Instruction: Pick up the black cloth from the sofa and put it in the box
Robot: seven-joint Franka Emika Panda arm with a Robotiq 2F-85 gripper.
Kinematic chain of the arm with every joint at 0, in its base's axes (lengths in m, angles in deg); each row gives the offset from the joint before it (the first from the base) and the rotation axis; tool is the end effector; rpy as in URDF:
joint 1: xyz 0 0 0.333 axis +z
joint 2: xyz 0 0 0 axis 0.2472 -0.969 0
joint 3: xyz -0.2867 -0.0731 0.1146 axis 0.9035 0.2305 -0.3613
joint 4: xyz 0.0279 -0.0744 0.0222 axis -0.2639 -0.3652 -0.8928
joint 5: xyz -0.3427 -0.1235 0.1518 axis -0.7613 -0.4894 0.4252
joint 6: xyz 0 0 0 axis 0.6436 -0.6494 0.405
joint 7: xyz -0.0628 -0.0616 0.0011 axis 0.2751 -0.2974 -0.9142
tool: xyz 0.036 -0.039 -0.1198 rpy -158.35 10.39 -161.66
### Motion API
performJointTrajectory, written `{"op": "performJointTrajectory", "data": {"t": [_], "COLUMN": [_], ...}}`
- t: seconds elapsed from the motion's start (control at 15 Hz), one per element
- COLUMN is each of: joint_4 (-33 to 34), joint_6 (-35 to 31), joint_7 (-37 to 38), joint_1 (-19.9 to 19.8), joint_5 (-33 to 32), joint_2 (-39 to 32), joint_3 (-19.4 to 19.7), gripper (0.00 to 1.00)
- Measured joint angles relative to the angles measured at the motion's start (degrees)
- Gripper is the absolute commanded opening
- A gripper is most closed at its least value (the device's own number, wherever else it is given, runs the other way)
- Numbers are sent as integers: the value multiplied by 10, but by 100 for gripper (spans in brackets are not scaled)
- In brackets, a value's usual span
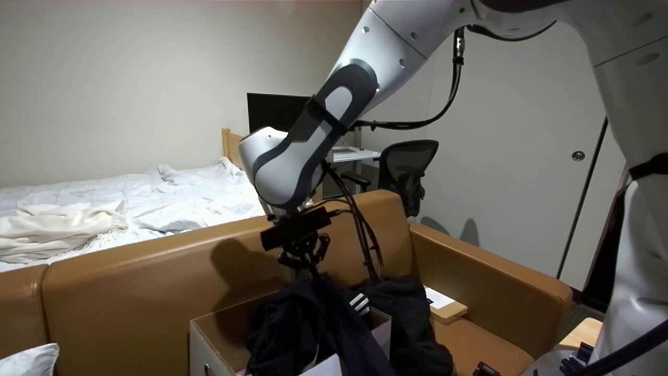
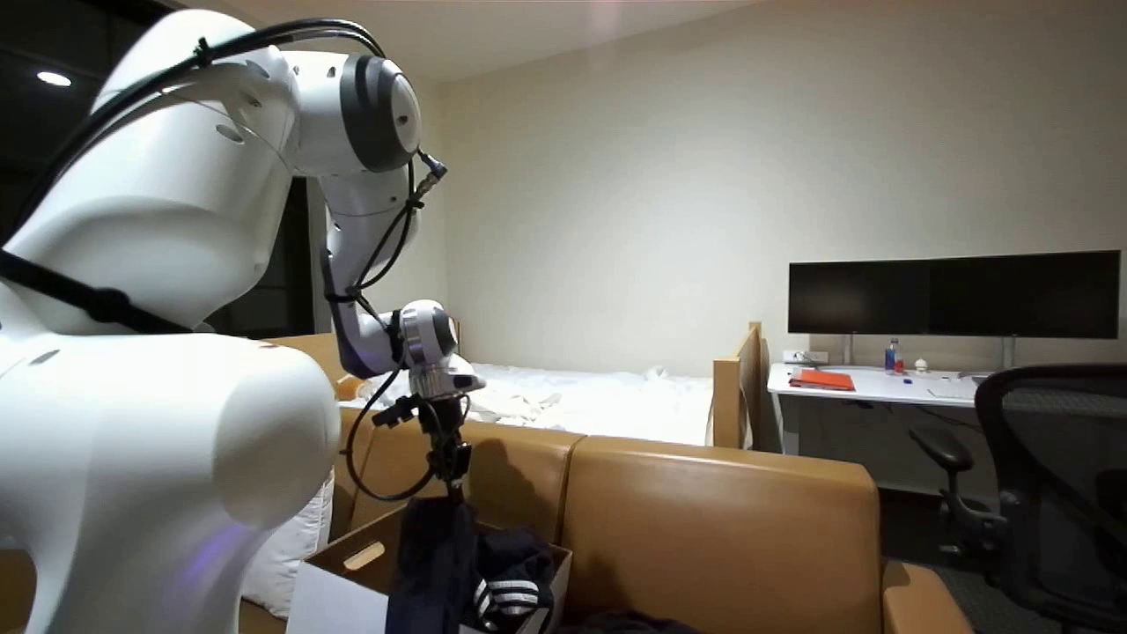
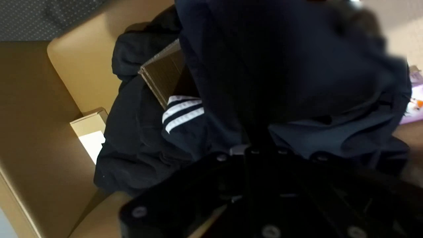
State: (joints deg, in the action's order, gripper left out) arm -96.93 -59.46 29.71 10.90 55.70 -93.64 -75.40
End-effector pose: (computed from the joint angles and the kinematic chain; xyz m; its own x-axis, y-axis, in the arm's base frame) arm 0.5164 0.2467 0.1995 0.9438 -0.3306 -0.0074 -0.3076 -0.8858 0.3474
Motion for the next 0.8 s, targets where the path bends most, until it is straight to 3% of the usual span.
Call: {"op": "performJointTrajectory", "data": {"t": [0.8], "joint_4": [205], "joint_6": [124], "joint_7": [0], "joint_1": [-4], "joint_5": [8], "joint_2": [53], "joint_3": [-25], "gripper": [0]}}
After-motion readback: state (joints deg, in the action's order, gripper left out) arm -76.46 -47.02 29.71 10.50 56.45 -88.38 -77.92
